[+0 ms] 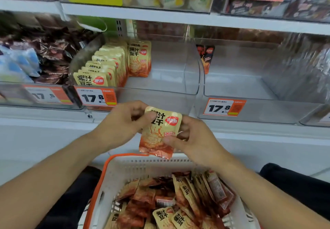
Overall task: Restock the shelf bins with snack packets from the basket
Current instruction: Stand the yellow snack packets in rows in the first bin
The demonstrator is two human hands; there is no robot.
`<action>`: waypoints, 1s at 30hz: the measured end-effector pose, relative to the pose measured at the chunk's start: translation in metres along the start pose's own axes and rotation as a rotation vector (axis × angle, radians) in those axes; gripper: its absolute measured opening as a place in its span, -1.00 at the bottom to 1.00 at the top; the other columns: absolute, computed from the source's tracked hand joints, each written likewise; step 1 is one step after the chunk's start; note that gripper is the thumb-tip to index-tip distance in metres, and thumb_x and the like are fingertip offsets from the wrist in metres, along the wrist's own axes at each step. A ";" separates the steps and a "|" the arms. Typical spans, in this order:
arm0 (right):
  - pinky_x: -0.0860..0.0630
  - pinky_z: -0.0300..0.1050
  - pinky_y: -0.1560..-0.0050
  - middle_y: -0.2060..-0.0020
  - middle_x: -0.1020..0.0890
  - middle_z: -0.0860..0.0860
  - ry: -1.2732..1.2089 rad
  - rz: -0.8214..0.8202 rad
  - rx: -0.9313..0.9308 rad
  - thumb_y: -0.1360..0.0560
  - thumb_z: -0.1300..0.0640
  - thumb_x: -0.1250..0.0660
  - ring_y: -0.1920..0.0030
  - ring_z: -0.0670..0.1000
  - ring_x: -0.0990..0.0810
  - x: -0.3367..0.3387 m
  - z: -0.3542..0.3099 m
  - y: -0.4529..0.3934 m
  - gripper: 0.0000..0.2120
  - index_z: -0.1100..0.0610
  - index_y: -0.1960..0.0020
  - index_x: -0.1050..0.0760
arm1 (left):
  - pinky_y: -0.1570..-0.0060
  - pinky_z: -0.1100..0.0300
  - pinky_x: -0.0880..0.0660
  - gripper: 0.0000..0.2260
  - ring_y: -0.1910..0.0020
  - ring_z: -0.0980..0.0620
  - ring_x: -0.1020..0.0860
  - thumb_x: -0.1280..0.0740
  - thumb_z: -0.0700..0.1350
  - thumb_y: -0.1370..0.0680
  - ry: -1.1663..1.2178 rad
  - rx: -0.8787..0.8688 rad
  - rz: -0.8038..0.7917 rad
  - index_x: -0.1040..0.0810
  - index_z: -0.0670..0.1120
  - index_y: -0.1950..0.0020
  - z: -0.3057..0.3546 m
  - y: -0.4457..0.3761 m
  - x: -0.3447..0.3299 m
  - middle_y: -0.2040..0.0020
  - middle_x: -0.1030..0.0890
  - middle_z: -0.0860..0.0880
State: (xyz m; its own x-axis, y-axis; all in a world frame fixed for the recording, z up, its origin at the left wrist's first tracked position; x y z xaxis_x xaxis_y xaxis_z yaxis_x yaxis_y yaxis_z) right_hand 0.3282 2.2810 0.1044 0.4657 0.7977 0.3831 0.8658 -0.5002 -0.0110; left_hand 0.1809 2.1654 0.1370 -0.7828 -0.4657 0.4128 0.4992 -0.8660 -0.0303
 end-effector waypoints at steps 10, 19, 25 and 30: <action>-0.56 -0.14 0.02 0.04 -0.67 -0.07 0.403 0.385 0.314 -0.45 0.09 -0.51 0.06 -0.09 -0.62 0.033 -0.099 -0.122 -0.72 0.11 -0.11 -0.55 | -0.17 0.26 -0.29 -0.60 -0.14 0.07 -0.42 -0.37 0.19 -0.49 -0.620 -0.312 0.584 -0.54 -0.03 -0.20 -0.019 -0.028 0.095 -0.16 -0.54 -0.03; -0.65 0.16 0.00 0.10 -0.66 0.03 0.298 0.335 -0.078 -0.33 0.28 -0.60 0.02 0.10 -0.69 0.011 -0.038 -0.268 -0.63 0.16 -0.03 -0.51 | -0.52 -0.17 -0.12 -0.37 -0.44 -0.18 -0.33 -0.57 -0.01 -0.36 -0.857 -0.332 0.555 -0.47 -0.10 -0.39 -0.047 -0.039 0.101 -0.37 -0.47 -0.10; -0.65 0.13 0.01 0.10 -0.70 0.07 0.291 0.392 -0.129 -0.31 0.20 -0.62 0.05 0.11 -0.70 -0.002 -0.019 -0.315 -0.69 0.03 0.24 -0.47 | -0.53 -0.12 -0.10 -0.38 -0.43 -0.14 -0.36 -0.54 0.03 -0.36 -0.835 -0.364 0.573 -0.48 -0.08 -0.37 -0.052 -0.043 0.102 -0.36 -0.48 -0.07; -0.65 0.14 0.05 0.12 -0.69 0.08 0.303 0.451 -0.095 -0.30 0.10 -0.64 0.07 0.10 -0.69 -0.004 -0.012 -0.322 -0.65 0.04 0.23 -0.43 | -0.54 -0.07 -0.06 -0.40 -0.43 -0.14 -0.36 -0.51 0.03 -0.36 -0.811 -0.376 0.575 -0.50 -0.09 -0.35 -0.053 -0.045 0.102 -0.35 -0.48 -0.07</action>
State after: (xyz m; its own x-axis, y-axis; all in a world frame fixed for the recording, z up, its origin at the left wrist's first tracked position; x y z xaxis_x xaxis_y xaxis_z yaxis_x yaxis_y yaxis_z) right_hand 0.0448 2.4348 0.1175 0.7010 0.3717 0.6087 0.5657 -0.8095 -0.1571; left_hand 0.0590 2.1468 0.1321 0.0854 -0.6821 0.7262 0.4595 -0.6198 -0.6362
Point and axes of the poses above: each hand's wrist, its own y-axis away from the middle knuckle, its own x-axis out of the back of the hand, z = x × y, the point moved 4 cm from there along -y, towards the middle knuckle
